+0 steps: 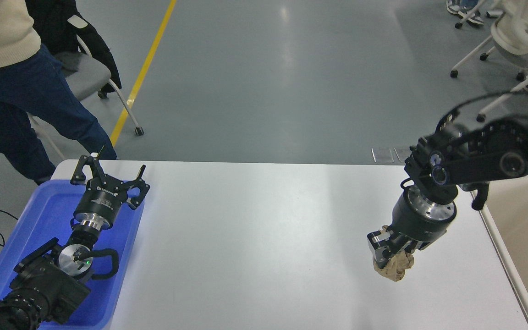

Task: Pick up paper ball place in dustbin

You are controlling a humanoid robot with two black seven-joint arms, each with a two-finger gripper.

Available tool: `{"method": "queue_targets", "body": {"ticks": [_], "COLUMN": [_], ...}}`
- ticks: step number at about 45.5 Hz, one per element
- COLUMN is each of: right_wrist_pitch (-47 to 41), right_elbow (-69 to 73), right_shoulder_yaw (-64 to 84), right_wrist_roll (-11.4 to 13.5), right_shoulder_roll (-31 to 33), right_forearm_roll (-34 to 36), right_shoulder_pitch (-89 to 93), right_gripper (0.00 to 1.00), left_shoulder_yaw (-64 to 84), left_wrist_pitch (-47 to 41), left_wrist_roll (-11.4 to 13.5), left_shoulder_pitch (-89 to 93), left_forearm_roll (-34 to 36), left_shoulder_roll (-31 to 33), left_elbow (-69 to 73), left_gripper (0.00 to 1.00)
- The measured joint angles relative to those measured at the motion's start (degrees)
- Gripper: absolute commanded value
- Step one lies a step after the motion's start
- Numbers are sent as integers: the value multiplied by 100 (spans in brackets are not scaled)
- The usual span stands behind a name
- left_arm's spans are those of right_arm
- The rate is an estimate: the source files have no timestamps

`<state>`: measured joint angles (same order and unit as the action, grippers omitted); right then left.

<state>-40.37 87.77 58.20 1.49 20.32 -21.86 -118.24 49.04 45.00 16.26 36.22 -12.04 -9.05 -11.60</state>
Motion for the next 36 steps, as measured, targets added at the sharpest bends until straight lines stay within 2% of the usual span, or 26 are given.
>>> {"method": "queue_targets", "body": {"ticks": [16, 36], "right_wrist_pitch": [-377, -453], "right_elbow": [85, 111], "right_shoulder_yaw": [388, 716], "right_wrist_roll": [0, 0], "right_shoulder_roll": [459, 851], "right_forearm_roll": [257, 385], "right_shoulder_pitch": [-1198, -1835], "right_gripper": [0, 0], "left_shoulder_yaw": [0, 0], "left_wrist_pitch": [0, 0], "left_wrist_roll": [0, 0], "left_shoulder_pitch": [-1, -1], "left_forearm_roll": [0, 0], "left_shoulder_roll": [0, 0], "left_elbow": [0, 0], "left_gripper": [100, 100]}}
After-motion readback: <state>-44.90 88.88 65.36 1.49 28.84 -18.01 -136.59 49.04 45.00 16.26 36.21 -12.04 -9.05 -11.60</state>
